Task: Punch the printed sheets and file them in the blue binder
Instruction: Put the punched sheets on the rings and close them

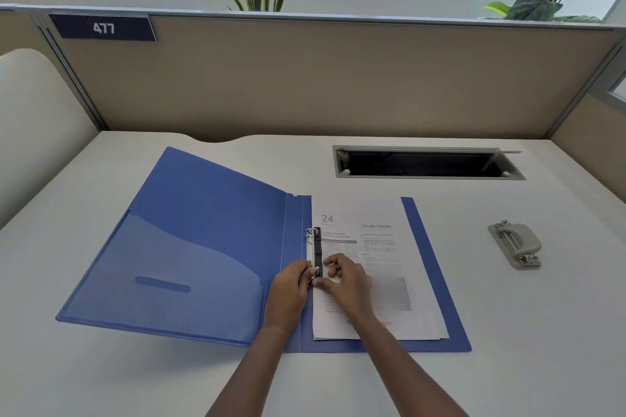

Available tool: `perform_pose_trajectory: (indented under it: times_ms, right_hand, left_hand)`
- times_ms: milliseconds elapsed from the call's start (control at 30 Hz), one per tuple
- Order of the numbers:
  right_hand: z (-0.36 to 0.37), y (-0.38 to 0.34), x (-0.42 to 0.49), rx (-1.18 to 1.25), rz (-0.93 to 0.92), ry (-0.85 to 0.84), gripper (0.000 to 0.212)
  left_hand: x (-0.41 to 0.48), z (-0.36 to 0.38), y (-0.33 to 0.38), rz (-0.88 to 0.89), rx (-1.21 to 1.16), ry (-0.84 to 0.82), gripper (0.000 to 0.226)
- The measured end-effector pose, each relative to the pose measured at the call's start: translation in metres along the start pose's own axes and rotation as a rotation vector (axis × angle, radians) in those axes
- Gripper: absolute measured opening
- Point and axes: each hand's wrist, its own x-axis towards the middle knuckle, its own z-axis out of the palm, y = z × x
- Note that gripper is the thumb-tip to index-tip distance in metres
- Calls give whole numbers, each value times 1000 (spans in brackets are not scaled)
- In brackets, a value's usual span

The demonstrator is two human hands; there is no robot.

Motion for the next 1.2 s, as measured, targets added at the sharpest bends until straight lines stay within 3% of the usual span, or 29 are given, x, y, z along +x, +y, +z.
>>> perform_pose_trajectory:
  times_ms: [533, 767, 933, 1200]
  right_hand:
    - [2, 0, -4, -124, -68, 53, 23]
    - [4, 0, -3, -255, -94, 68, 29]
    - [6, 4, -7, -306, -188, 115, 55]
    - [6, 12, -3, -292, -319, 141, 38]
  left_hand:
    - [-1, 1, 3, 16, 1, 33, 18]
    - [1, 3, 2, 34, 23, 49, 18]
    - [0, 5, -3, 41, 3, 56, 17]
    - [-8, 8, -4, -41, -117, 158, 17]
